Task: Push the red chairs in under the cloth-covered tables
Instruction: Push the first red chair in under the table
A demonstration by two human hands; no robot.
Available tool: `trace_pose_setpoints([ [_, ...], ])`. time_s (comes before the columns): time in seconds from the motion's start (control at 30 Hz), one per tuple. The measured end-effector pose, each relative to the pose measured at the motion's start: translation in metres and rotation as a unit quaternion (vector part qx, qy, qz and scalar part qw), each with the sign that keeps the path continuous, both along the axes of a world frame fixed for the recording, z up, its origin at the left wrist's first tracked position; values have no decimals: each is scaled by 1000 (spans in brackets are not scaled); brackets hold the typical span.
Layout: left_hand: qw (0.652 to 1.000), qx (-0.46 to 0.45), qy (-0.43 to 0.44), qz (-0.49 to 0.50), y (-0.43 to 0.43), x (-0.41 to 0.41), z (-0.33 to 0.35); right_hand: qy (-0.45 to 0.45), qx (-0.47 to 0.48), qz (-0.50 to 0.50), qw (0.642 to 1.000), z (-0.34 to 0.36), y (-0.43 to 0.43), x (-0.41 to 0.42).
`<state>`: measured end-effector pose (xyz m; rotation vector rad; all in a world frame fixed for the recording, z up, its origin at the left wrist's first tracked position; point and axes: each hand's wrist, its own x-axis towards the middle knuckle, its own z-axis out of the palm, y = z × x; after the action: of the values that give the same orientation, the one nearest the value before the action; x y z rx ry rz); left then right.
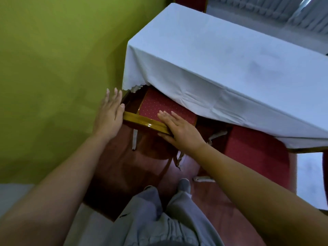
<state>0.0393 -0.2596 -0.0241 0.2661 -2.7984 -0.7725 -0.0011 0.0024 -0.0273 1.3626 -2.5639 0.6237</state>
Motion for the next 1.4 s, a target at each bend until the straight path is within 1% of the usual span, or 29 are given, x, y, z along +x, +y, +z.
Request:
trace_pose_setpoints([
  [0.3, 1000, 14, 20, 0, -24, 22, 2, -13, 8, -20, 1000, 3, -29, 50],
  [0.47, 1000, 15, 11, -1, -24, 16, 1, 25, 21, -28, 999, 0, -26, 44],
  [0.63, 1000, 16, -2, 0, -17, -4, 2, 74, 17, -59, 995, -5, -18, 25],
  [0.77, 1000, 14, -5, 4, -8, -28, 2, 97, 49, -102, 989, -5, -11, 4],
  [0.97, 1000, 22, -3, 2, 2, -69, 2, 80, 71, -152, 983, -1, -5, -37],
  [1.2, 999, 14, -39, 0, 1, -121, 5, 73, 79, -175, 979, 7, -7, -80],
  [1.4, 998, 23, -58, -1, -2, -156, 10, 29, 118, -210, 970, 10, -14, -111],
])
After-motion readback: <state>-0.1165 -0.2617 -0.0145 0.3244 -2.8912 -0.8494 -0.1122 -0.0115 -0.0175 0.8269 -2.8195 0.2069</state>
